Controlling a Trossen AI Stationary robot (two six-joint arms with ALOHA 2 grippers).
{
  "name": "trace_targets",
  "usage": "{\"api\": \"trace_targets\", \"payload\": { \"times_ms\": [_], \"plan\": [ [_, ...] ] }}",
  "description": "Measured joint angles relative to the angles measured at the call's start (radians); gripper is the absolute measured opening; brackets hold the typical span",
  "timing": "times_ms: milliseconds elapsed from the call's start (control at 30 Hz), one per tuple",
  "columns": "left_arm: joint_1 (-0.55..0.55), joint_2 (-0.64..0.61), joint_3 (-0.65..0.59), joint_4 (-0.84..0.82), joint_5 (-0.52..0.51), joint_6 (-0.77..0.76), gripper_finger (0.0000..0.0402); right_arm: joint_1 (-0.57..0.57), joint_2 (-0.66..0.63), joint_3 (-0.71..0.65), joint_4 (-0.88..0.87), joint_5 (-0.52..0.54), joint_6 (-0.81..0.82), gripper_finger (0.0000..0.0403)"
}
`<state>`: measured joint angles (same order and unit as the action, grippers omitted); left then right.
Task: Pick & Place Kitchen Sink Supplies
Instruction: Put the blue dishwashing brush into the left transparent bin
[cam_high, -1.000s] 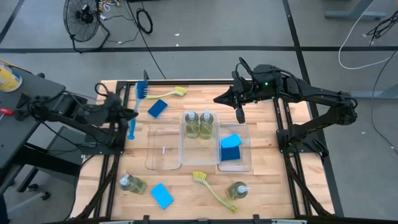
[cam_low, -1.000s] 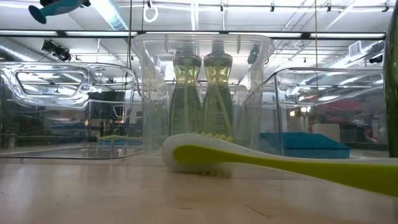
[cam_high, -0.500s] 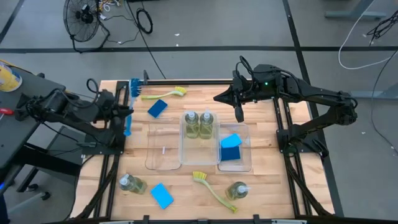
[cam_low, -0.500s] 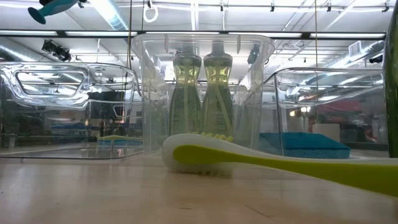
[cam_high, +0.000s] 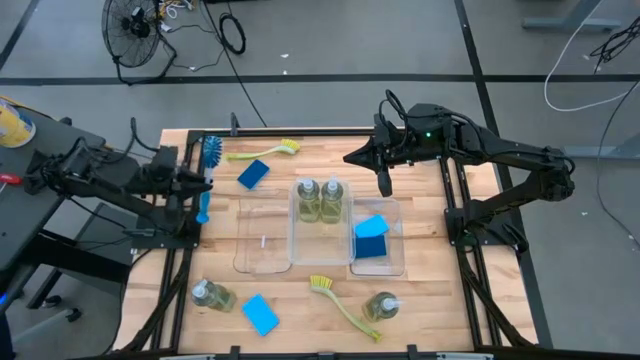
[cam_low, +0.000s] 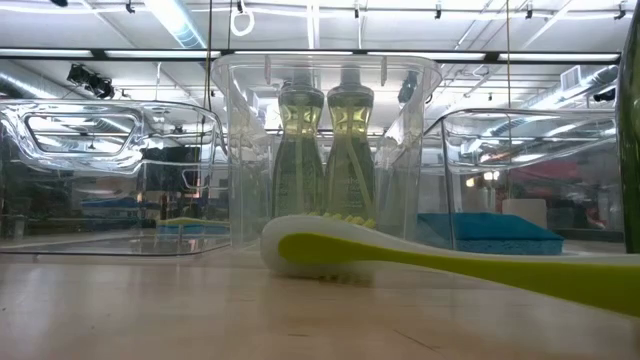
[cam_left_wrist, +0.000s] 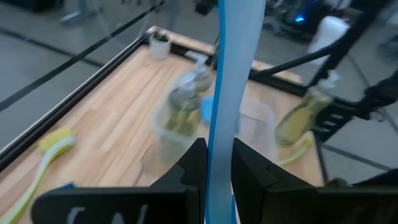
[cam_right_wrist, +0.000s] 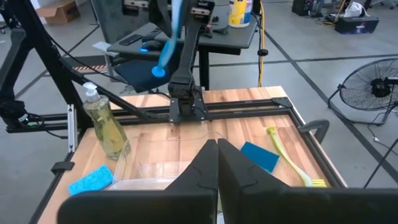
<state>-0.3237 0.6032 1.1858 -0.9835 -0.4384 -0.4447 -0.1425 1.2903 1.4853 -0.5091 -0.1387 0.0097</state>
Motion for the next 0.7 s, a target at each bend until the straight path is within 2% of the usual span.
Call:
{"api": "trace_targets", "payload": {
  "times_ms": [367,600,700],
  "plan": [
    [0.0,-0.01,0.0,0.081,0.1,0.06,0.0052,0.0,0.0,0.0,0.0,0.008,0.01,0.0],
    [0.0,-0.01,-0.003,0.111,0.102,0.091,0.0052,0.0,0.0,0.0,0.001,0.027,0.035,0.0],
    [0.0,-0.029,-0.072,0.192,0.102,0.113,0.0052,0.0,0.0,0.0,0.001,0.027,0.035,0.0]
  ]
}}
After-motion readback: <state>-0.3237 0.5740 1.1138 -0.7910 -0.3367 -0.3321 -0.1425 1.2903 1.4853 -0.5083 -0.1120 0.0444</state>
